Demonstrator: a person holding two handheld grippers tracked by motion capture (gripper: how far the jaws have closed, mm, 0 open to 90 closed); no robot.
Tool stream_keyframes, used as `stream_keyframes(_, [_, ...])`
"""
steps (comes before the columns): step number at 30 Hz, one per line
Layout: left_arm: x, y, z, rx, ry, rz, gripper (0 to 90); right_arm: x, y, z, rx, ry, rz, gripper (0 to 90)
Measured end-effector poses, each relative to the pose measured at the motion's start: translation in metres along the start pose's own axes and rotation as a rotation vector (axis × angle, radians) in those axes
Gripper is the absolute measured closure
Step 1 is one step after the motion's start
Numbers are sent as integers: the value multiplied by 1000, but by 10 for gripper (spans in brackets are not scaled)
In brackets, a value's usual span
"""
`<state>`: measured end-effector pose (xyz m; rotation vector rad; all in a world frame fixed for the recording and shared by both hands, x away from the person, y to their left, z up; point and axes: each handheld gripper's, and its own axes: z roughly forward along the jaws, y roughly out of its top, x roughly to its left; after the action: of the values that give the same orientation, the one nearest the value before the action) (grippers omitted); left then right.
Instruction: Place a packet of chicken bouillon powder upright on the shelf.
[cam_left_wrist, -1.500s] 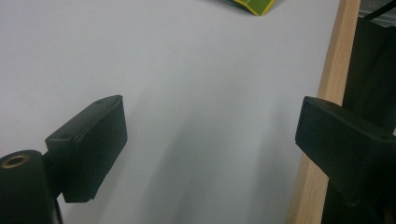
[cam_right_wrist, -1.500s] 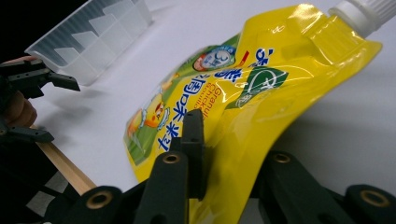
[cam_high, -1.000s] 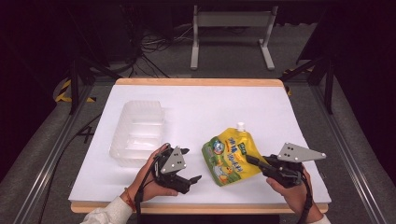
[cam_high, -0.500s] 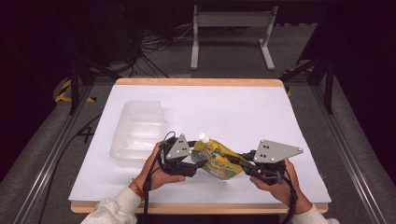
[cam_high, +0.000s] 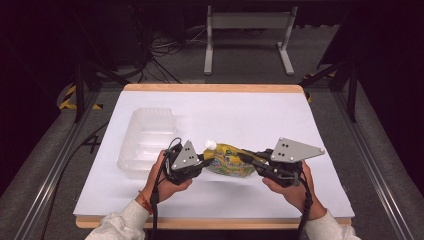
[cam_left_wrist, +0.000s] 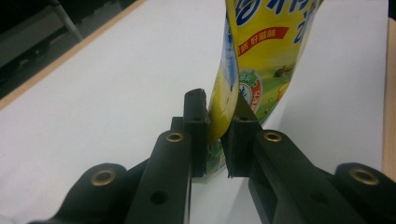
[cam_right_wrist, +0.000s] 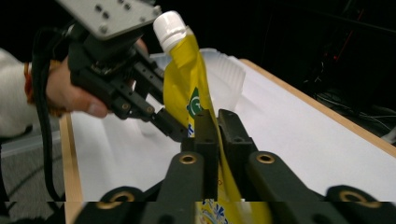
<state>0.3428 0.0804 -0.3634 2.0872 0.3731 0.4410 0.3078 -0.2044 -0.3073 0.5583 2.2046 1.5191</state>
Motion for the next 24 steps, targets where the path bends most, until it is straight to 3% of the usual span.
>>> stream_keyframes(1, [0,0,0,0,0,0,837,-2,0,-1,-19,-8,15,786])
stream_keyframes(3, [0,1,-4,-10,-3,6,845,-4,-1,-1,-23,-11,21,784])
stream_keyframes(6, [2,1,-10,-26,-6,13,871,-10,-4,-2,-39,-17,52,656])
stream_keyframes(8, [2,1,-12,-32,-8,19,887,-13,-7,-2,-44,-14,63,638])
stream_keyframes(9, [2,1,-12,-32,-5,22,893,-14,-9,-1,-44,-11,69,656])
stream_keyframes(13, [4,0,-11,-22,-1,15,895,-18,-16,3,-52,5,79,889])
stream_keyframes(18, [9,-1,-14,-19,12,5,897,-15,-10,9,-40,-22,55,898])
stream_keyframes(24, [18,-2,-22,1,71,-14,893,-12,4,26,-39,-37,18,899])
